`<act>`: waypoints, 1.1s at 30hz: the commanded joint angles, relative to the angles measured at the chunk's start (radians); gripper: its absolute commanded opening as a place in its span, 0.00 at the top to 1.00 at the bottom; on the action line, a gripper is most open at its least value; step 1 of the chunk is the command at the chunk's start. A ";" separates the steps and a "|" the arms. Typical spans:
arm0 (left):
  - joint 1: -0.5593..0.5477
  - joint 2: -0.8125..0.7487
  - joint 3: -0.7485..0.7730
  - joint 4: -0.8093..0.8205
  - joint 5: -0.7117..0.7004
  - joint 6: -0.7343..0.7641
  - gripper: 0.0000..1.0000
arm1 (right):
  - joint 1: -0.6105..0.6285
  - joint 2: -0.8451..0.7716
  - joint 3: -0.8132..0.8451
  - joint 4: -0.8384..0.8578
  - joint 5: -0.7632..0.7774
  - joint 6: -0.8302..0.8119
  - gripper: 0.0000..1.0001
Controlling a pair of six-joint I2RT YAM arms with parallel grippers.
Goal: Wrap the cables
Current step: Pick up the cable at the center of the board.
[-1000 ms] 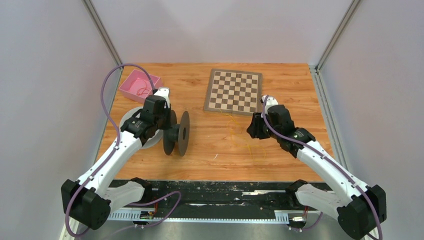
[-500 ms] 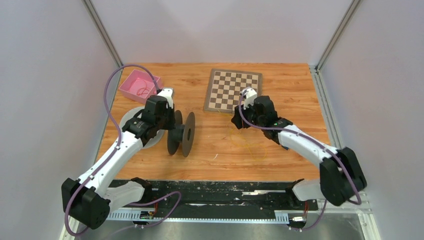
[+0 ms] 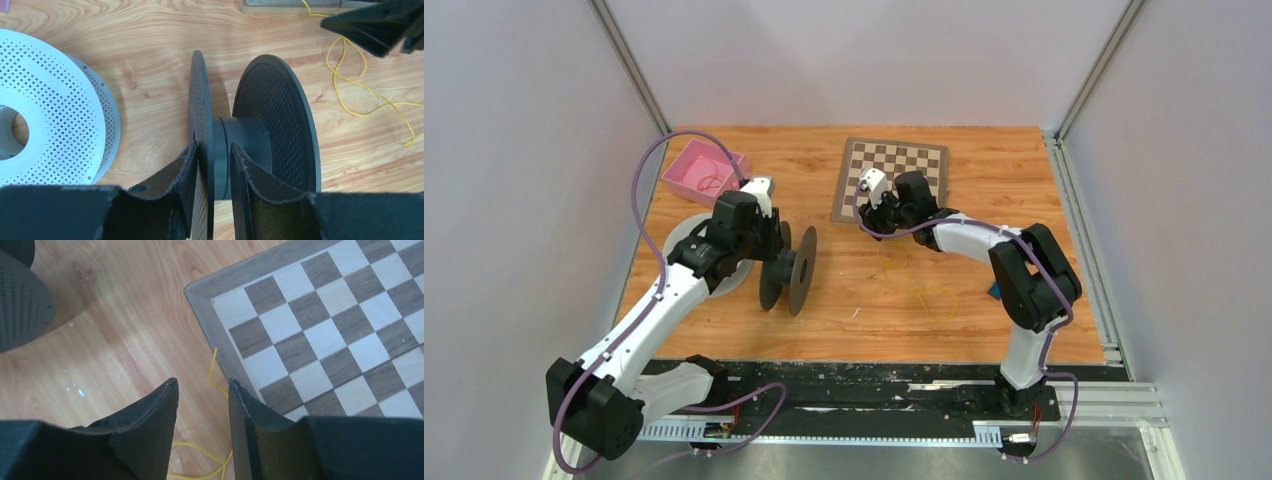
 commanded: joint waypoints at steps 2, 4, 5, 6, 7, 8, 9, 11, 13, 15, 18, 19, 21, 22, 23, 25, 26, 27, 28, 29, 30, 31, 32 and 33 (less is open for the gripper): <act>-0.003 -0.027 0.002 0.022 0.032 -0.020 0.61 | -0.003 0.083 0.095 0.045 -0.055 -0.033 0.60; -0.003 -0.029 0.004 0.020 0.037 -0.026 0.61 | -0.002 0.103 0.107 0.045 -0.052 -0.032 0.61; -0.003 -0.031 0.007 0.019 0.038 -0.033 0.60 | -0.002 0.112 0.114 0.041 -0.055 -0.031 0.62; -0.003 -0.034 0.008 0.017 0.049 -0.036 0.60 | -0.002 0.119 0.118 0.039 -0.059 -0.032 0.63; -0.003 -0.036 0.009 0.017 0.064 -0.043 0.60 | -0.002 0.126 0.122 0.037 -0.059 -0.030 0.64; -0.003 -0.041 0.009 0.017 0.069 -0.046 0.59 | -0.002 0.132 0.125 0.036 -0.052 -0.029 0.65; -0.003 -0.043 0.009 0.018 0.077 -0.054 0.59 | -0.002 0.134 0.128 0.036 -0.043 -0.027 0.66; -0.003 -0.048 0.009 0.021 0.086 -0.062 0.59 | -0.001 0.142 0.133 0.036 -0.030 -0.025 0.69; -0.002 -0.052 0.010 0.020 0.095 -0.070 0.59 | -0.001 0.152 0.140 0.036 -0.018 -0.022 0.73; -0.003 -0.055 0.012 0.012 0.105 -0.077 0.59 | -0.002 0.159 0.146 0.036 -0.005 -0.014 0.82; -0.002 -0.062 0.013 -0.012 0.104 -0.082 0.59 | -0.002 0.150 0.141 0.039 0.003 -0.005 0.99; -0.002 -0.066 0.013 -0.024 0.099 -0.079 0.59 | -0.001 0.143 0.138 0.041 0.002 -0.004 1.00; -0.002 -0.071 0.011 -0.046 0.091 -0.066 0.58 | -0.002 0.131 0.132 0.045 0.004 -0.003 1.00; -0.003 -0.072 0.015 -0.054 0.085 -0.060 0.58 | -0.002 0.125 0.129 0.046 0.009 -0.001 1.00; -0.002 -0.075 0.017 -0.077 0.072 -0.049 0.58 | -0.004 0.118 0.127 0.047 0.016 0.000 1.00; -0.002 -0.082 0.024 -0.104 0.054 -0.034 0.58 | -0.003 0.105 0.119 0.047 0.024 -0.001 1.00; -0.003 -0.086 0.025 -0.111 0.051 -0.031 0.58 | -0.002 0.099 0.114 0.048 0.024 -0.002 1.00; -0.002 -0.094 0.026 -0.119 0.049 -0.025 0.58 | -0.003 0.093 0.109 0.051 0.023 -0.004 1.00; -0.003 -0.097 0.025 -0.122 0.048 -0.020 0.58 | -0.003 0.087 0.104 0.053 0.021 -0.006 1.00; -0.002 -0.104 0.026 -0.125 0.050 -0.020 0.58 | -0.002 0.083 0.099 0.055 0.020 -0.010 1.00; -0.003 -0.107 0.026 -0.125 0.060 -0.020 0.58 | -0.003 0.078 0.093 0.056 0.016 -0.013 1.00; -0.003 -0.111 0.026 -0.125 0.066 -0.020 0.60 | -0.003 0.071 0.088 0.055 0.014 -0.017 1.00; -0.003 -0.112 0.024 -0.123 0.082 -0.025 0.61 | -0.003 0.063 0.083 0.056 0.012 -0.019 1.00; -0.003 -0.113 0.024 -0.120 0.091 -0.028 0.64 | -0.004 0.051 0.075 0.056 0.012 -0.019 1.00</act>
